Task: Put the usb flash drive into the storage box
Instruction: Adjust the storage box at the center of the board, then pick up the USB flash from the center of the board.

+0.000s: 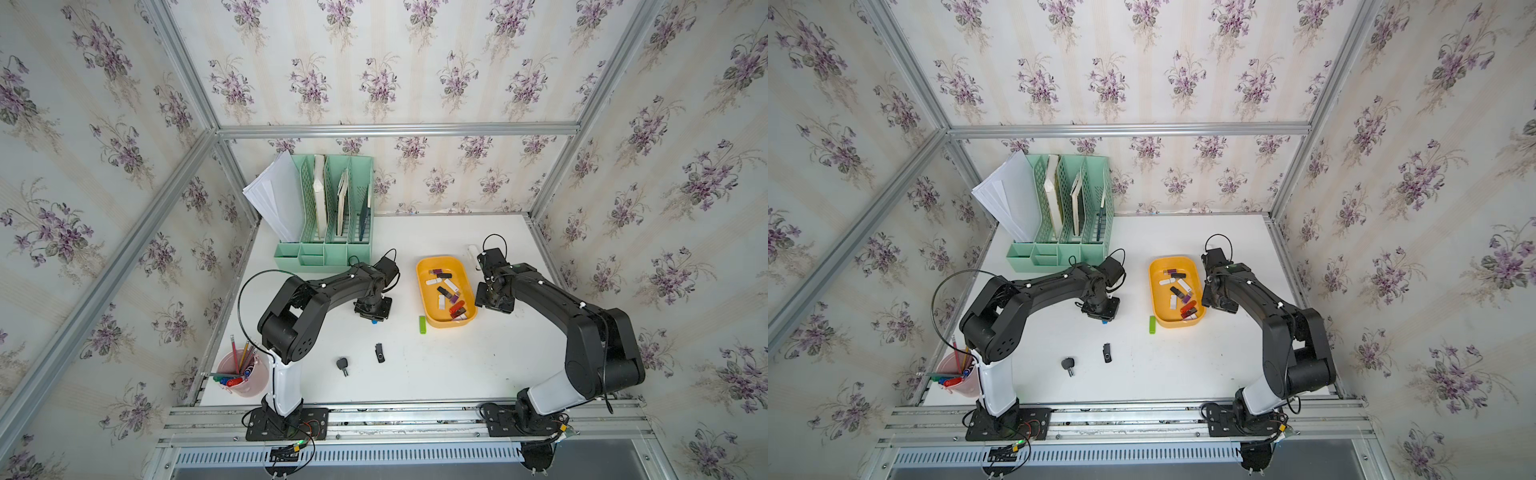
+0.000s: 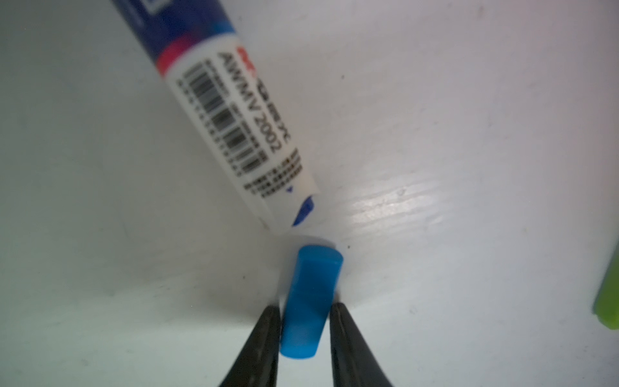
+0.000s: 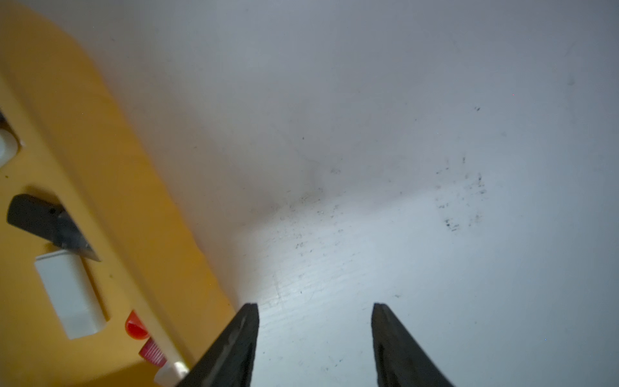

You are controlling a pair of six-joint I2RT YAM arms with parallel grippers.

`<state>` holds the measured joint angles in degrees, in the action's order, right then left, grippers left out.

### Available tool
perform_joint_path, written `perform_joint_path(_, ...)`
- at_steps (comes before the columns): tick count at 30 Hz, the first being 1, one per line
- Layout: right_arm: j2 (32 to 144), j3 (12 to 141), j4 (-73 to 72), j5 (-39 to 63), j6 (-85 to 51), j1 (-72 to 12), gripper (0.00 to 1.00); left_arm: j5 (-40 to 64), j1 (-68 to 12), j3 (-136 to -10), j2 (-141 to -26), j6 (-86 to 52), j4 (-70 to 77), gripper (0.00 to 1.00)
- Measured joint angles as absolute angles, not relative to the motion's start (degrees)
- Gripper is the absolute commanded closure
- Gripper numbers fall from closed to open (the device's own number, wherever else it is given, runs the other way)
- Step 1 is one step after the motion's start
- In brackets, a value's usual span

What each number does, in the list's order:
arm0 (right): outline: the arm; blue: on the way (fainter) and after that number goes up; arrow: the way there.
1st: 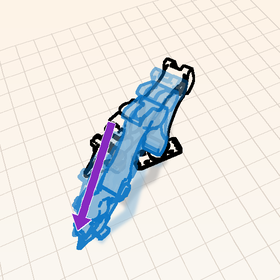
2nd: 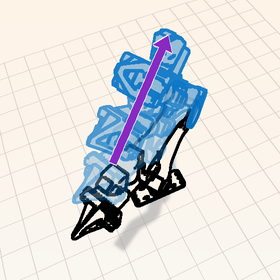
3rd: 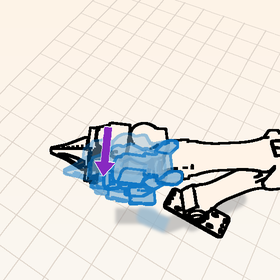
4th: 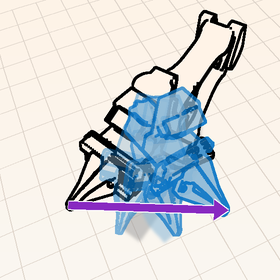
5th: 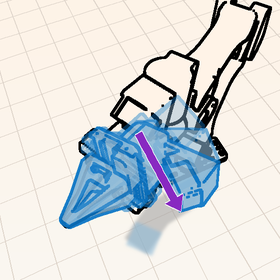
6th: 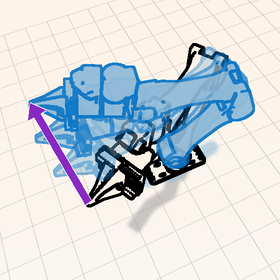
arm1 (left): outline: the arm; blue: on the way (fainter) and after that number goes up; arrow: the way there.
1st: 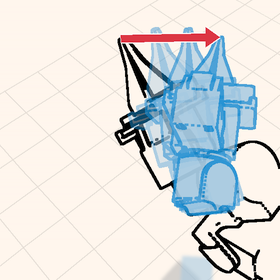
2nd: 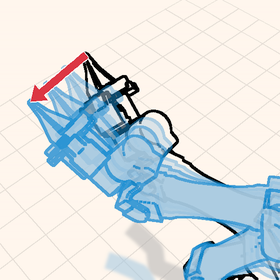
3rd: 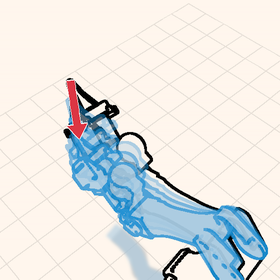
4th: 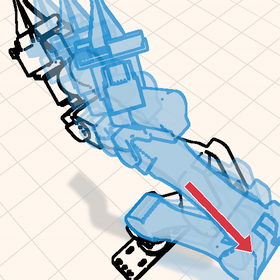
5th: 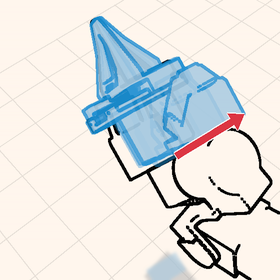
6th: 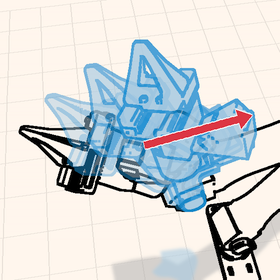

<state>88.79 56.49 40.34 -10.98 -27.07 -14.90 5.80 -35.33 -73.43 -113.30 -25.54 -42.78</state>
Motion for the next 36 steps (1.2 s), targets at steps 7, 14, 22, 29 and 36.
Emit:
perform_joint_path(7,88.0,54.3,38.6,-4.8,-27.2,-18.4,0.40,5.7,-35.3,-74.2,-113.3,-25.5,-43.7,0.68)
perform_joint_path(14,85.5,54.6,39.4,-5.3,-28.2,-18.5,0.39,3.7,-35.2,-74.6,-113.2,-25.5,-47.4,0.68)
perform_joint_path(22,84.8,54.3,40.5,-6.3,-28.5,-18.4,0.39,2.6,-35.2,-77.0,-112.4,-25.3,-55.0,0.68)
perform_joint_path(29,84.8,53.8,40.5,-6.4,-28.5,-18.4,0.39,1.5,-35.2,-80.1,-110.6,-24.4,-57.9,0.60)
perform_joint_path(36,84.8,53.8,40.6,-6.5,-28.5,-18.2,0.38,3.0,-35.3,-79.4,-112.3,-23.5,-57.5,0.53)
